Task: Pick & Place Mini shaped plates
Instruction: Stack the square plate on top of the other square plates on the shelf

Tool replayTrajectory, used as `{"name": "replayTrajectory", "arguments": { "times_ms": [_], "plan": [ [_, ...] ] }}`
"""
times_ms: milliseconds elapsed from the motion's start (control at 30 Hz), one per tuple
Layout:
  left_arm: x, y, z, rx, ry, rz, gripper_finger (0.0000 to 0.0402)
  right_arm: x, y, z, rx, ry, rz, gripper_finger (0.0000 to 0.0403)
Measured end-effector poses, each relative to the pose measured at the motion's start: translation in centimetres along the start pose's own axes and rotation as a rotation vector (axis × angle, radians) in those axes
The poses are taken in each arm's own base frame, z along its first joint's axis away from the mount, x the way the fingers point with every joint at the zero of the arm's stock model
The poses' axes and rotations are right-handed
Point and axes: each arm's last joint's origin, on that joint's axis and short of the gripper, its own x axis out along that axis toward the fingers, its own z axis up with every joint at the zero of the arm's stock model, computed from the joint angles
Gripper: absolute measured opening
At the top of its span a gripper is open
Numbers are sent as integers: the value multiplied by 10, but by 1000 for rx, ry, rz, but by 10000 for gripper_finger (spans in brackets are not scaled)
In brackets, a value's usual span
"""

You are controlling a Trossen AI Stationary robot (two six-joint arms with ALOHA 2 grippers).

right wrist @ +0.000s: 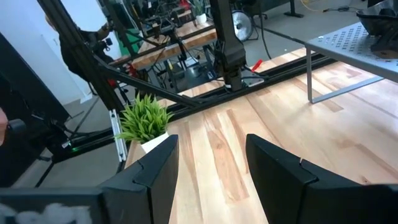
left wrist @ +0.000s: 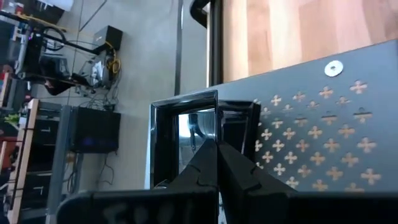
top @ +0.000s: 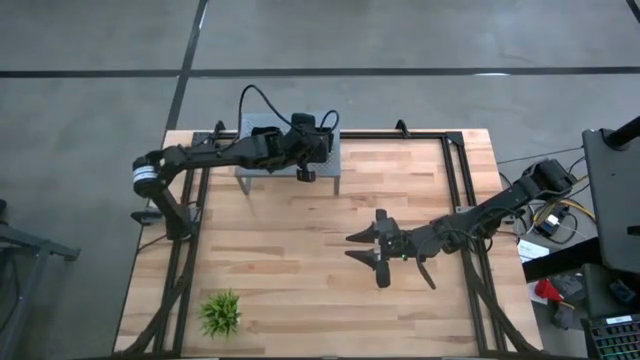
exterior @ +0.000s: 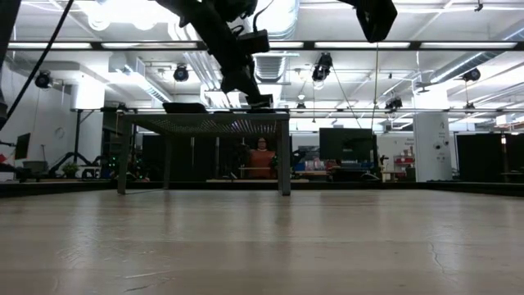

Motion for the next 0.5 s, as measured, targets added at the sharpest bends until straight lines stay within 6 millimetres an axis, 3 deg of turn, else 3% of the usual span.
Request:
{"name": "replayTrajectory", "arguments": {
  "times_ms": [500],
  "plan": [
    [4, 6, -6, -20, -17, -35, 0, 0, 0, 0, 46, 0, 0, 185]
  ]
}}
